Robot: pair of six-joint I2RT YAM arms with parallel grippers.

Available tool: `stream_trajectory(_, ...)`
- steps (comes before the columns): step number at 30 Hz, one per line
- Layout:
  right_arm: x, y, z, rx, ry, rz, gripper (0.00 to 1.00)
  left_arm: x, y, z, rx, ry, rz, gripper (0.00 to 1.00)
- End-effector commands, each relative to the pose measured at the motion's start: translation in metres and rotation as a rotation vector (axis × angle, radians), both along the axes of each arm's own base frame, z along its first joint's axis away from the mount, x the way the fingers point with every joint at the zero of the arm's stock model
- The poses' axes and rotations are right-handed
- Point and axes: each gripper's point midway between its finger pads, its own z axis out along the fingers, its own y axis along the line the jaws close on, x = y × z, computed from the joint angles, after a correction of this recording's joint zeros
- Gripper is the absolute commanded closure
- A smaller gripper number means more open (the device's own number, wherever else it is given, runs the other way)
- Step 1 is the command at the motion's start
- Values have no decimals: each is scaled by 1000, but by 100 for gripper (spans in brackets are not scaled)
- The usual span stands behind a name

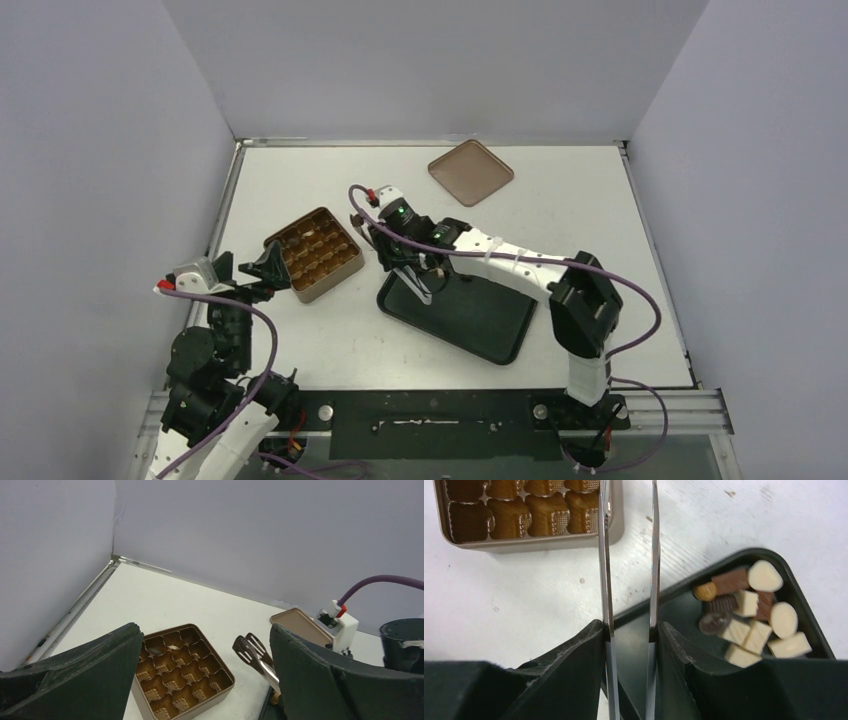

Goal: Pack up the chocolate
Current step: Place the fake chocolate in the packing box.

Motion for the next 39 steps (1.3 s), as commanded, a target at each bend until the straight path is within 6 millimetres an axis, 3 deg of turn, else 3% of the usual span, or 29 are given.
stream_trajectory(1,12,44,23,64,-84,85,76,0,11,6,-9,-27,60,3)
stream_trajectory(7,19,67,16,57,-98,125,75,1,14,5,-5,-36,85,3)
stream_trajectory(20,24,81,-6,12,-64,170,70,1,9,7,-5,-56,55,3)
stream_trajectory(25,28,85,-10,0,-66,170,62,0,9,8,-8,-63,50,3)
stream_trajectory(32,30,83,-4,-2,-78,159,53,-1,10,8,-8,-65,52,3)
stream_trajectory(39,28,81,15,23,-91,161,55,-1,9,8,-7,-64,49,3)
